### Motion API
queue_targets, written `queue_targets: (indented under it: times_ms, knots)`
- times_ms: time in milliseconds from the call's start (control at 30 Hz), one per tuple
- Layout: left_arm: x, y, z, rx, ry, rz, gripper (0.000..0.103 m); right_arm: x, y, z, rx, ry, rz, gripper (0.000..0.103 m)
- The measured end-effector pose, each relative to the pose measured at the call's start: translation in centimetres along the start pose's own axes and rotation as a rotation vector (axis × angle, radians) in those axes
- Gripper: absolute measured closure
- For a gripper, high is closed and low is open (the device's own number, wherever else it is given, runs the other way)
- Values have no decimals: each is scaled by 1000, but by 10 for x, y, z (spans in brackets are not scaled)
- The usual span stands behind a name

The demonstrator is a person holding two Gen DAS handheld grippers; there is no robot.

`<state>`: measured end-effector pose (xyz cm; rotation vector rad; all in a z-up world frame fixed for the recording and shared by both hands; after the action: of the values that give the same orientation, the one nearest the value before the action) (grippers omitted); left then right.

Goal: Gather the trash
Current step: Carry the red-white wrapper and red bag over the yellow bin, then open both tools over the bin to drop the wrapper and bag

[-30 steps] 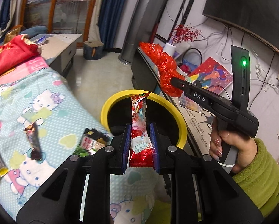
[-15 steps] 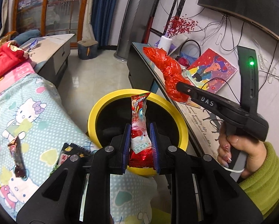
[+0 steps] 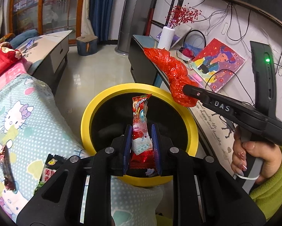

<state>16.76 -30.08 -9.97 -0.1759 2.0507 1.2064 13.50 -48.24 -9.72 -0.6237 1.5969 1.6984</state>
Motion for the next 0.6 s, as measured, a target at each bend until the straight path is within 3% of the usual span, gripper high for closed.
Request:
queue_targets:
  times_ms: [133, 200, 233, 267, 300, 400, 433, 467, 600]
  knots:
    - [-1, -6, -1, -9, -7, 8, 88, 1, -2, -1, -23, -3, 13, 82]
    - [-1, -7, -1, -11, -9, 8, 81, 0, -2, -2, -23, -6, 8, 79]
    - [-1, -7, -1, -8, -8, 4, 70, 0, -2, -2, -23, -6, 8, 76]
    - [-2, -8, -2, -6, -6, 1, 58, 0, -2, -2, -21, -6, 8, 67]
    - [-2, -7, -2, -8, -6, -4, 53, 0, -1, -3, -16, -7, 3, 58]
    - [-4, 0, 0, -16, 0, -31, 38, -1, 2, -3, -12, -7, -6, 55]
    - [-5, 3, 1, -17, 5, -43, 24, -1, 3, -3, -10, -9, -10, 53]
    - [-5, 7, 3, -15, 12, -55, 16, -2, 4, -3, -5, -11, -17, 51]
    - [-7, 19, 5, 2, 32, -93, 11, -4, 8, 0, 3, -5, -32, 48]
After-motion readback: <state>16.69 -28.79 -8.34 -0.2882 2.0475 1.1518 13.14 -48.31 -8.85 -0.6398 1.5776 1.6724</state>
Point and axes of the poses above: each gripper's, at about its wrist camera, not at the fingertips, and y roughly against the way its jaws point, z to its left, x to its underside, the point moved 3 cm from there along -y, roughly the way its jaws point, and after that the axes turned 8 degrees about y, right-handed, at the moved point
